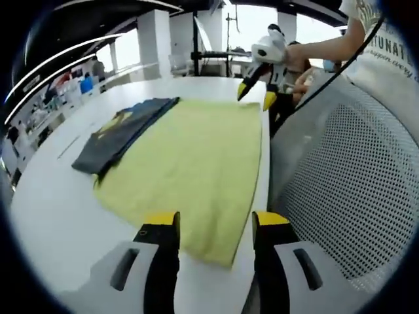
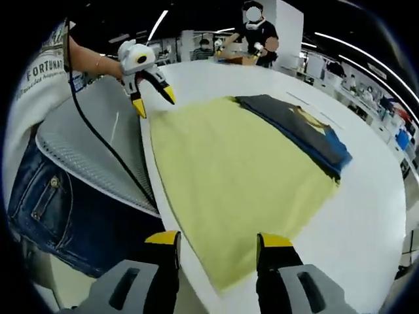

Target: Fold the garment on the visible template until the final outline fits inside the template.

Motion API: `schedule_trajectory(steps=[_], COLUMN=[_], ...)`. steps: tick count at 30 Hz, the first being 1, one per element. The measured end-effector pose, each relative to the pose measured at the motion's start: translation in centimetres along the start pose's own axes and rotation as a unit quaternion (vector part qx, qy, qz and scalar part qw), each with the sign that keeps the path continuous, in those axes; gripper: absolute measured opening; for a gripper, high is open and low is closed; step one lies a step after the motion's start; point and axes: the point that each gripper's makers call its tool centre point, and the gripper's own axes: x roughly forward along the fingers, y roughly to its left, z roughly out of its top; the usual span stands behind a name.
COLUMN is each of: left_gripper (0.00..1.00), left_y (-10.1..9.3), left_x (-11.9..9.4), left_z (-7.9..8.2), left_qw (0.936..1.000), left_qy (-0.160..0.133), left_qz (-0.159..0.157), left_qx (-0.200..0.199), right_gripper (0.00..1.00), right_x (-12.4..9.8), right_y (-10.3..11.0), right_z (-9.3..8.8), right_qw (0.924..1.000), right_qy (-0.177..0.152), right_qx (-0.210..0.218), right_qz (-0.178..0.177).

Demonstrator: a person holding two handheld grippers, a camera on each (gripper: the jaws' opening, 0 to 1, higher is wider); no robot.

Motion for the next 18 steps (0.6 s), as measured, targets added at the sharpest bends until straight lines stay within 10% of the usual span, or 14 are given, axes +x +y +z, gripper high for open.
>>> schedule_trajectory(steps=[18], left_gripper=[0.2], left_y=[-0.6], left_x=[0.1], left_z=[-2.2], left_qw=[0.9971], left_qy=[0.062], left_qz=[-0.008], left_qx=[0.043], right_gripper=[0.27], right_x=[0.6], right_y=[0.2], right_z=[-1.9], right_qw=[0.9987], right_qy=[0.043], right_qx=[-0.023], right_qz=[0.018])
